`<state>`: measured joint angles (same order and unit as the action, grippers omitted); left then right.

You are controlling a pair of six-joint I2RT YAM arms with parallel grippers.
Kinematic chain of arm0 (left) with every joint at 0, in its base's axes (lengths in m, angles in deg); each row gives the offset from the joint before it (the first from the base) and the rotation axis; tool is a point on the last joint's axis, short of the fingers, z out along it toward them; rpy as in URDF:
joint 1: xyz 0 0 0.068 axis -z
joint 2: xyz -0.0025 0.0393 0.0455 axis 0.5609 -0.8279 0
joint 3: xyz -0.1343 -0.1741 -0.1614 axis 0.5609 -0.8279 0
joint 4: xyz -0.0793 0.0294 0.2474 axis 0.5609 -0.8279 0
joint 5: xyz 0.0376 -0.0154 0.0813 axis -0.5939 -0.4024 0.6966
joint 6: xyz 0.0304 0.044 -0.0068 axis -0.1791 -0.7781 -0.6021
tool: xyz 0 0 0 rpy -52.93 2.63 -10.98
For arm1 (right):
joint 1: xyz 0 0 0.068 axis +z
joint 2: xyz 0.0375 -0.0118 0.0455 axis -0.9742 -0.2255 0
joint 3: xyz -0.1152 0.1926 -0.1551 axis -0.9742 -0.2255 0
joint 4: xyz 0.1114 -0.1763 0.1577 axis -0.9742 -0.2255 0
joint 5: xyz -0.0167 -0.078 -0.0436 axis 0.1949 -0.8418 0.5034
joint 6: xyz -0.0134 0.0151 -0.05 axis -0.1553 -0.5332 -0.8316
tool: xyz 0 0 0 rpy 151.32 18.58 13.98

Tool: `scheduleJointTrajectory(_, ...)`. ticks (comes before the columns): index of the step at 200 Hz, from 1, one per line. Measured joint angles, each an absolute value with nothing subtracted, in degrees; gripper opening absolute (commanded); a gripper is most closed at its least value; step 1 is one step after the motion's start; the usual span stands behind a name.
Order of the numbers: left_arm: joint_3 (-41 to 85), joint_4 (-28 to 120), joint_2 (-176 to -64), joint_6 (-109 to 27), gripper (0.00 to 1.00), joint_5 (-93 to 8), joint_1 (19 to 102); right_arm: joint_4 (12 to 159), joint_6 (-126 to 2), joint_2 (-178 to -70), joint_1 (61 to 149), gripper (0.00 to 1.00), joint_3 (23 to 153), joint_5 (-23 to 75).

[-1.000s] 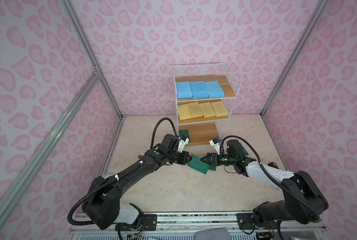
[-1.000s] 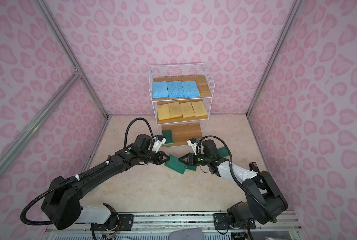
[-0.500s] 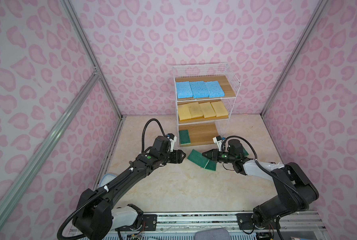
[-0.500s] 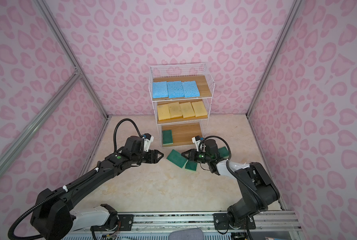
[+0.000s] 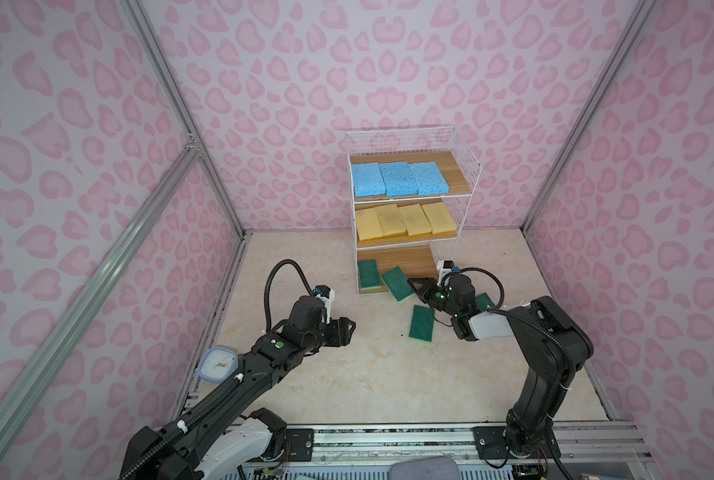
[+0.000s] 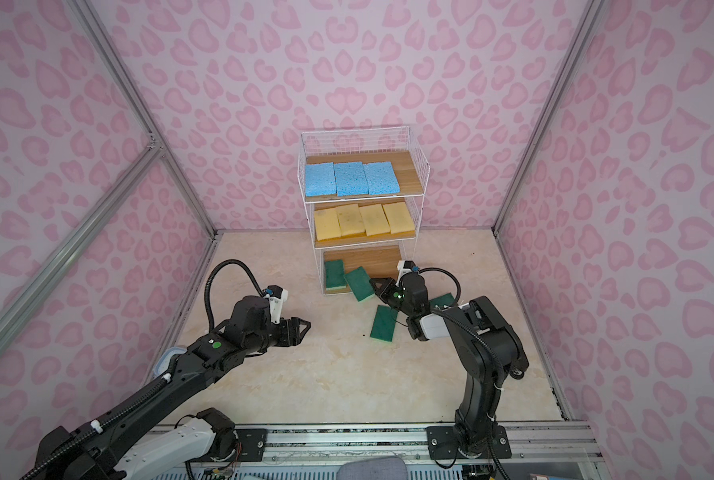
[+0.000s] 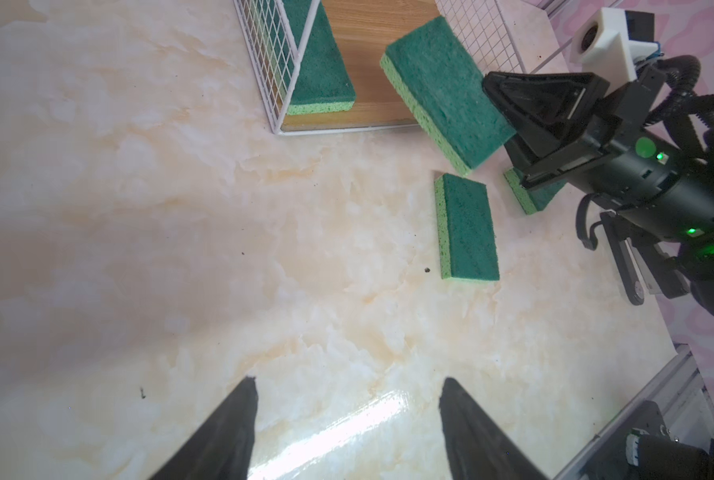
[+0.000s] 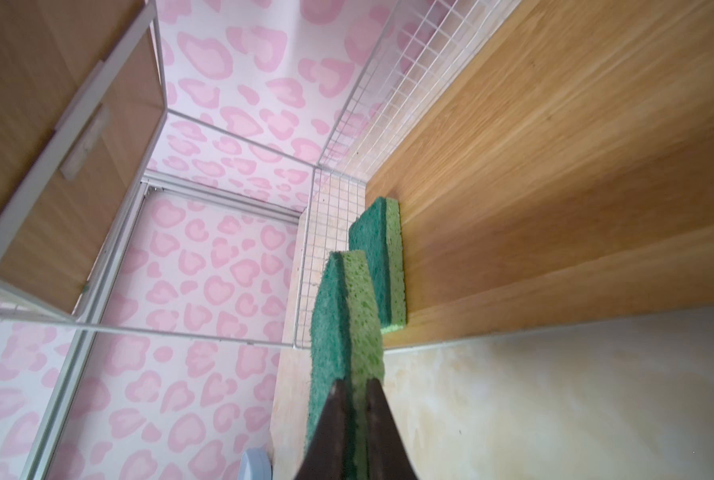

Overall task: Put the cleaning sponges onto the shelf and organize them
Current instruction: 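Carry the green sponge to the bottom shelf with the right gripper while the left withdraws, then set the green sponge upright beside the other on the bottom shelf with the right gripper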

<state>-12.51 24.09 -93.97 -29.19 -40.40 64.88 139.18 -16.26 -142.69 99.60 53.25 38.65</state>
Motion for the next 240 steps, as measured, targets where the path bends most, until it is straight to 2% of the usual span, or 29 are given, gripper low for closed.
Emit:
scheduleJointTrajectory(47, -15.92, 23.83, -89.73, -28.25, 0.7, -39.96, 64.9, 143.27, -15.45, -147.81, 102.59, 0.12, 56.22, 27.14)
scheduleJointTrajectory(97, -17.93, 23.83, -87.57, -27.48, 0.69, -40.05, 65.36, 143.49, -15.74, -153.64, 103.91, 0.12, 61.88, 20.36)
scheduleJointTrajectory(161, -19.44, 23.85, -85.95, -26.48, 0.69, -40.22, 66.26, 140.18, -17.27, -158.78, 104.82, 0.12, 70.36, 17.34)
scheduleJointTrajectory(240, -19.44, 23.8, -85.56, -26.46, 0.68, -40.18, 66.48, 134.13, -18.08, -161.77, 105.11, 0.15, 74.23, 15.4)
